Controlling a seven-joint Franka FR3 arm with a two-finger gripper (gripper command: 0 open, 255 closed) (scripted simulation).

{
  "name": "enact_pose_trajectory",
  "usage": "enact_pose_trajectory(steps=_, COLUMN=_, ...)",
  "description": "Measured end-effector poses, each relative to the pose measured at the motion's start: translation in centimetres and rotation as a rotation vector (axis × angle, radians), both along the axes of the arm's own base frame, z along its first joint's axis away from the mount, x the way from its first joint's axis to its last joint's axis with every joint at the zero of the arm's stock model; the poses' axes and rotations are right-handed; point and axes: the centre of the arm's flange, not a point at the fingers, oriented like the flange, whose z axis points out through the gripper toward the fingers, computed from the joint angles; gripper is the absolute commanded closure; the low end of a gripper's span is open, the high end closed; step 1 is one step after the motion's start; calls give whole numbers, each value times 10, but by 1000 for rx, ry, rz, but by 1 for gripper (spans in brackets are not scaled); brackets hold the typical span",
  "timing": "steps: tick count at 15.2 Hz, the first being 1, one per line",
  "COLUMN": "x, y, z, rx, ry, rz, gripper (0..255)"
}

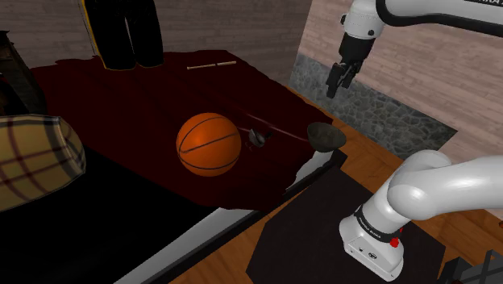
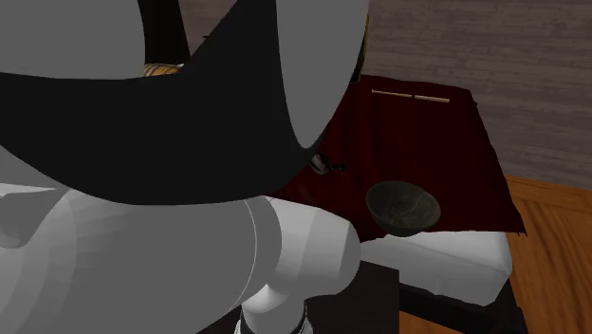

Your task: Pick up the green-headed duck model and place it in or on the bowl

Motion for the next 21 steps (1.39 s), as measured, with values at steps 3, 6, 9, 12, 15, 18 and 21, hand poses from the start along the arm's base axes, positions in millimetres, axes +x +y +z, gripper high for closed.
enact_pose_trajectory(steps=3, x=6, y=4, z=-12, rx=-10, ry=-13, rz=18, gripper=0)
enact_pose_trajectory(steps=6, x=22, y=16, z=-42, rx=-33, ry=-47, rz=60, gripper=0)
enact_pose_trajectory(steps=9, x=36, y=26, z=-75, rx=-58, ry=-83, rz=105, gripper=0)
enact_pose_trajectory(steps=12, x=52, y=38, z=-106, rx=-83, ry=-119, rz=150, gripper=0)
enact_pose_trajectory(steps=15, x=72, y=53, z=-137, rx=-108, ry=-158, rz=197, gripper=0)
enact_pose_trajectory(steps=18, x=91, y=65, z=-167, rx=-133, ry=-196, rz=242, gripper=0)
enact_pose_trajectory(steps=21, x=113, y=78, z=-198, rx=-158, ry=-233, rz=287, gripper=0)
